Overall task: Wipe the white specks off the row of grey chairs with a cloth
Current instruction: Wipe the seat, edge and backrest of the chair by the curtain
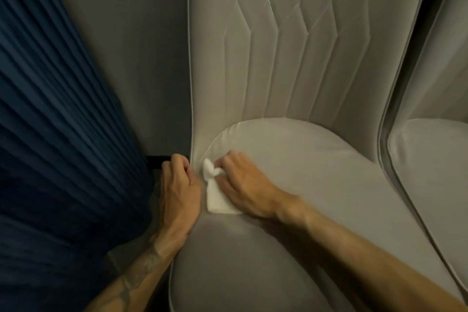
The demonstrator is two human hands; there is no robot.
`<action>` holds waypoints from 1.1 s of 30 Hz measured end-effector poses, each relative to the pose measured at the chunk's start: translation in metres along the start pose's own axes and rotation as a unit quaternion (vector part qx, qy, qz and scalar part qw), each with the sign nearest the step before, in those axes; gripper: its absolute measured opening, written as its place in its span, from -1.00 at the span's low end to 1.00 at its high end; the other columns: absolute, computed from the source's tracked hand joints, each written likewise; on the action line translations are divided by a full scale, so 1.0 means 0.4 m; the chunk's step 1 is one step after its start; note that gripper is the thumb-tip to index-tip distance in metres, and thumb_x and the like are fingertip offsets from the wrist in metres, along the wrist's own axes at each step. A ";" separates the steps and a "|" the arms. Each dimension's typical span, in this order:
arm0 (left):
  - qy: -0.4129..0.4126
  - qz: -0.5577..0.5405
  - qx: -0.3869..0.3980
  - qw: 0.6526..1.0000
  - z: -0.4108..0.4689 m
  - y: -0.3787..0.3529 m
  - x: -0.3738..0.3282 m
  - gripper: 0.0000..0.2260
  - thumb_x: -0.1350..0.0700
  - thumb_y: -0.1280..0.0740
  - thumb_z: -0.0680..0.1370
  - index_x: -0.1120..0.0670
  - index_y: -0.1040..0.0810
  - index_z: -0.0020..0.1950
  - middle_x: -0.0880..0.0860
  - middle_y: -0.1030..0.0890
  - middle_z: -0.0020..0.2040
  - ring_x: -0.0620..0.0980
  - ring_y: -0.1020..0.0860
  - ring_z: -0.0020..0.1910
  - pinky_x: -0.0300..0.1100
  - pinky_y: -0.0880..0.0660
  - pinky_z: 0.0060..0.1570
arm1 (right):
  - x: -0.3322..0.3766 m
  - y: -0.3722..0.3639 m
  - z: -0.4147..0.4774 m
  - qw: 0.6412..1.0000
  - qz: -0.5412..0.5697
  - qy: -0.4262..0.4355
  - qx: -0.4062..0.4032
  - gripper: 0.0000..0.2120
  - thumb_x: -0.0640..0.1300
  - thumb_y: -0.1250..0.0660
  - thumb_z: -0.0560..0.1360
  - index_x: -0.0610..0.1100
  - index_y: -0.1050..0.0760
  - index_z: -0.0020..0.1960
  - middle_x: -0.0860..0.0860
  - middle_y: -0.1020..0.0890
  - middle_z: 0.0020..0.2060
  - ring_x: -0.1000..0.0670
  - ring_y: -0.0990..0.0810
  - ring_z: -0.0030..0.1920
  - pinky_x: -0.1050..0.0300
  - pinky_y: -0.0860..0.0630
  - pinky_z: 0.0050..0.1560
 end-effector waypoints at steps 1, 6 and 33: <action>0.001 -0.004 0.002 1.000 -0.001 0.000 0.002 -0.90 0.15 -0.16 0.72 0.09 -0.36 0.01 0.12 -0.42 0.01 0.22 -0.48 -0.01 0.25 -0.46 0.06 | 0.005 0.009 -0.004 0.999 0.014 0.027 0.016 -0.84 -0.04 -0.11 0.68 -0.10 -0.40 0.11 -0.04 -0.45 -0.03 -0.02 -0.39 -0.06 0.16 -0.27 0.07; 0.000 -0.007 0.007 1.000 -0.002 0.002 0.004 -0.88 0.10 -0.13 0.73 0.02 -0.33 -0.01 0.07 -0.41 -0.01 0.16 -0.48 -0.05 0.29 -0.49 0.06 | -0.187 0.122 0.101 0.989 -0.101 -0.097 -0.038 -0.76 -0.15 -0.10 0.69 -0.29 -0.45 0.16 -0.23 -0.51 0.05 -0.22 -0.46 0.08 -0.09 -0.32 0.19; -0.019 0.010 0.028 0.999 0.003 0.003 0.011 -0.91 0.09 -0.11 0.73 0.02 -0.32 0.04 0.15 -0.42 0.10 0.24 -0.48 0.05 0.27 -0.50 0.11 | 0.019 0.195 -0.236 0.992 0.007 -0.099 -0.072 -0.83 -0.13 -0.14 0.68 -0.21 -0.43 0.08 -0.14 -0.49 -0.04 -0.11 -0.42 -0.06 -0.08 -0.37 0.10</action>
Point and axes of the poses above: each hand's wrist, its own z-axis towards the middle knuckle, its own y-axis out of the back of the hand, x = y × z, the point moved 8 cm from there along z, towards the middle knuckle
